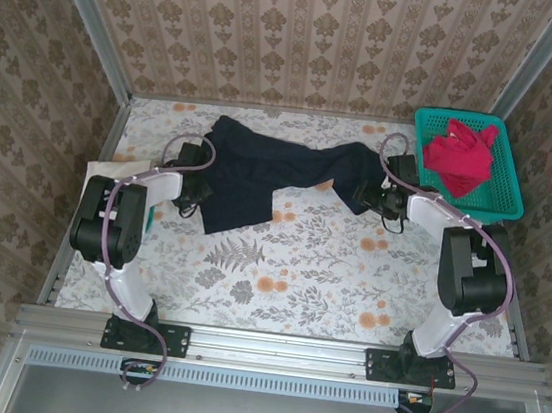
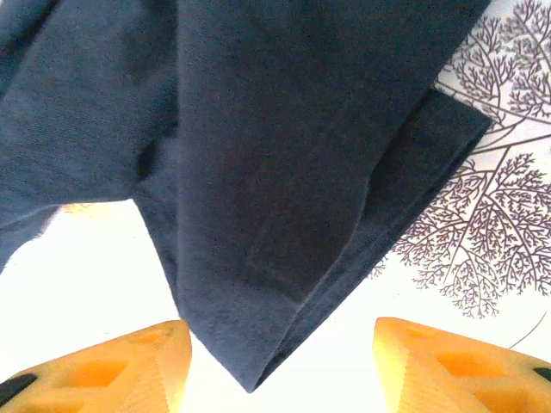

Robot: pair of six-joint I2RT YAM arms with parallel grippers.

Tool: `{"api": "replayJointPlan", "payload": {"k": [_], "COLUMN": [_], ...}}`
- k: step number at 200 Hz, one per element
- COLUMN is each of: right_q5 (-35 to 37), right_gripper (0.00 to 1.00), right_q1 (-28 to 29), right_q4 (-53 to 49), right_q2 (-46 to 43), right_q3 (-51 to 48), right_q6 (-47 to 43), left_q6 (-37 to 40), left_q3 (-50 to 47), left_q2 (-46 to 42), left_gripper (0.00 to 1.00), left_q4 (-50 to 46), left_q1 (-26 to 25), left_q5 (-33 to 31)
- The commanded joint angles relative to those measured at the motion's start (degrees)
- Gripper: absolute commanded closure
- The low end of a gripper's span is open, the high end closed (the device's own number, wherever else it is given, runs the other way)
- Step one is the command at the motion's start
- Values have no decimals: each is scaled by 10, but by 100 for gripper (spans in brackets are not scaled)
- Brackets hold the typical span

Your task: Fold and stack the t-shirts

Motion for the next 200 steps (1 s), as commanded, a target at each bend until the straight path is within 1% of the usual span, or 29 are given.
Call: {"api": "replayJointPlan", "payload": {"k": [1, 4, 23, 46, 72, 108, 122, 132, 136, 149, 157, 176, 200], "right_q5": [-11, -12, -23, -25, -23, -25, -30, -33, -33, -35, -36, -38, -39], "right_gripper": [41, 41, 41, 41, 40, 40, 40, 40, 40, 40, 40, 39, 39], "right_q1": [1, 1, 1, 2, 2, 2, 2, 2, 2, 2, 2, 2, 1], "right_q4": [13, 14, 14, 12, 11, 5, 6, 7, 8, 7, 9, 11, 14], "right_q2": [-27, -28, -30, -36, -50, -63, -65, -65, -64, -62, -62, -62, -65], "right_q3": [-1, 0, 0, -2, -8, -9, -10, -10, -10, -8, -8, -10, -14], "right_q6": [0, 0, -2, -1, -4, -11, -13, -12, -13, -15, -14, -13, -11], "left_q6": [-7, -7, -8, -8, -6, -24, -24, -24, -25, -29, -31, -37, -47], "left_q3": [-23, -25, -31, -40, -84, -156, -158, -145, -137, -110, -96, -73, -70], "left_q2": [41, 40, 25, -8, -53, -130, -153, -167, -172, -183, -186, -180, -164], "left_gripper": [97, 100, 100, 100, 100, 100, 100, 100, 98, 78, 72, 65, 61], "left_q4": [-7, -6, -6, -39, -68, -90, -105, -127, -138, -172, -185, -196, -191], "left_q1": [-4, -4, -4, -9, -7, -7, -10, -16, -19, -35, -44, -56, -57], "left_q5": [37, 36, 35, 9, 7, 13, 10, -3, -12, -49, -64, -73, -67]}}
